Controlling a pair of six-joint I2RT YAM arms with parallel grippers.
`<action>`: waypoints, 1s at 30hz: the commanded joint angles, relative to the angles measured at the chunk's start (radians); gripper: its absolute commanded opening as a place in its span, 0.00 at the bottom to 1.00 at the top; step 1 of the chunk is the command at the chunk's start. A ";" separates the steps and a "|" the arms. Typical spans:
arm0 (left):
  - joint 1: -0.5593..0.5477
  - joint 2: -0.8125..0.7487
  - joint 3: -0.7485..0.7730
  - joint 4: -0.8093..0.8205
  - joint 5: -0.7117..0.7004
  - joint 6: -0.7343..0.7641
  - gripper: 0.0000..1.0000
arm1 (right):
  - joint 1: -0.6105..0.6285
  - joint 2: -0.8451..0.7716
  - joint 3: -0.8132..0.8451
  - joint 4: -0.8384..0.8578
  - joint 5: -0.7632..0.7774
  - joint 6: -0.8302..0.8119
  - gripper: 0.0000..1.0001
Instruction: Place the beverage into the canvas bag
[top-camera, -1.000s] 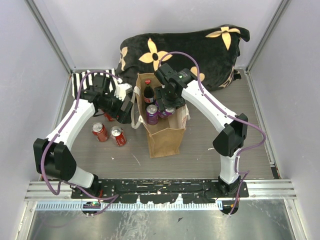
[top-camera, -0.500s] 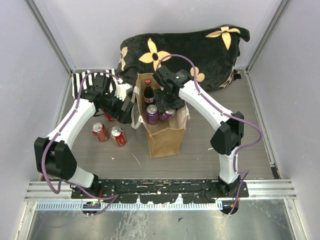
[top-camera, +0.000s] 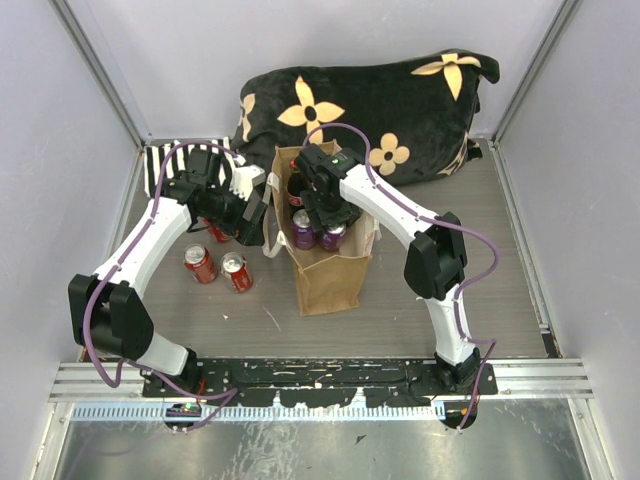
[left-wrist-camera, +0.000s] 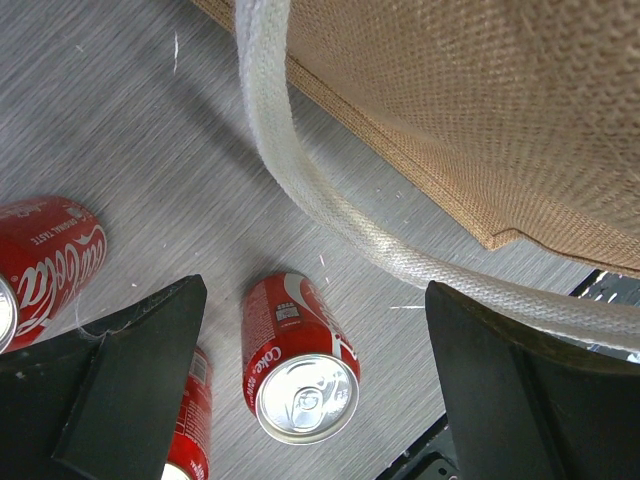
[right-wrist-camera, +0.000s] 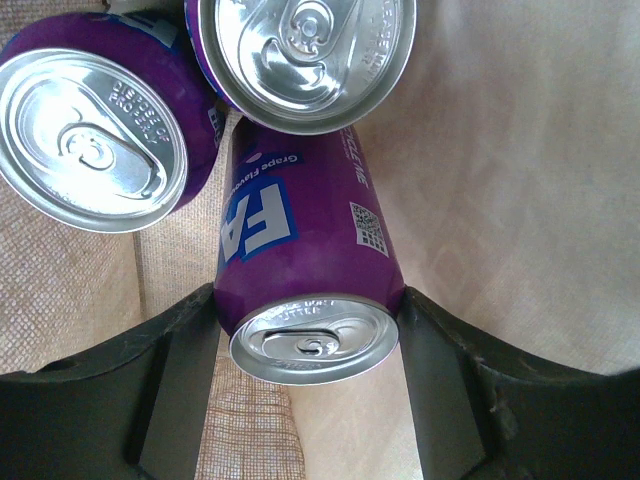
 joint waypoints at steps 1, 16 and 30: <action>0.005 -0.006 0.008 0.048 0.016 -0.015 0.98 | -0.017 -0.016 0.022 0.084 0.078 -0.034 0.01; 0.004 -0.030 -0.026 0.070 0.012 -0.029 0.98 | -0.022 0.080 0.043 0.115 0.071 -0.053 0.06; 0.004 -0.025 -0.028 0.083 0.015 -0.033 0.98 | -0.022 0.008 0.002 0.199 0.092 -0.046 0.90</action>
